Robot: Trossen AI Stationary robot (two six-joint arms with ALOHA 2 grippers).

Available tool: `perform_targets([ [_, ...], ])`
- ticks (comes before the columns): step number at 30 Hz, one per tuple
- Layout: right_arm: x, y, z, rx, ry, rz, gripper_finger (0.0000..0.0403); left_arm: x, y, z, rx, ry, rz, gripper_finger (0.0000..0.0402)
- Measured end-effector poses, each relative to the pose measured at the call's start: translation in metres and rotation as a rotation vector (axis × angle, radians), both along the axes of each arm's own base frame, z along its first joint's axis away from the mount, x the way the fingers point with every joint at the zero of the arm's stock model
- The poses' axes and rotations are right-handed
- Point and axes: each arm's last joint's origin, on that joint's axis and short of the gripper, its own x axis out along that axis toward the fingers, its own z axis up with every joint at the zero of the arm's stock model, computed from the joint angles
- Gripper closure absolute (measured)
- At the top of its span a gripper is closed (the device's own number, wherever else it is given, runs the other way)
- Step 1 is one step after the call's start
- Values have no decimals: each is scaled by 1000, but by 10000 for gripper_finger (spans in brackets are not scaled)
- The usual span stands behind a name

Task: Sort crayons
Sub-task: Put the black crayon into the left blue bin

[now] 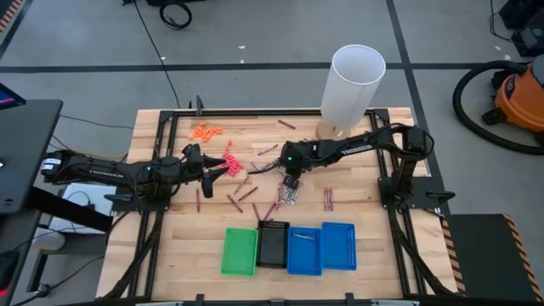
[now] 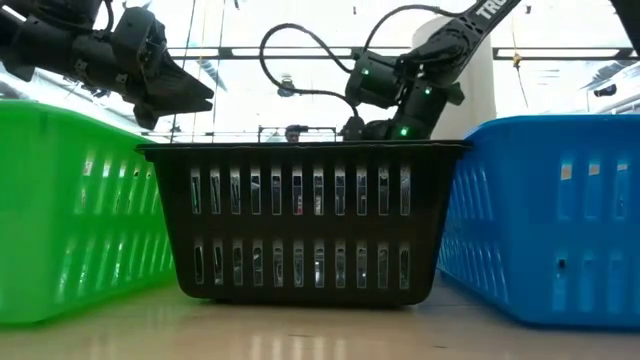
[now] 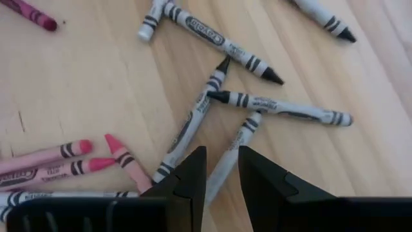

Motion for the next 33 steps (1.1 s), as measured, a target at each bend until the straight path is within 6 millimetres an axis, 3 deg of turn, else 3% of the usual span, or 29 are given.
perform_targets([
  [9,3,-1,-20,7,45,-39,304,0,0,0,-3,3,1,244],
  [15,3,-3,-19,8,45,-47,311,0,0,0,-3,3,1,244],
  [24,2,-7,-19,19,43,-61,377,0,0,0,-3,4,1,244],
  [33,-6,-9,-6,-35,52,-91,370,0,0,-1,-19,-2,4,244],
])
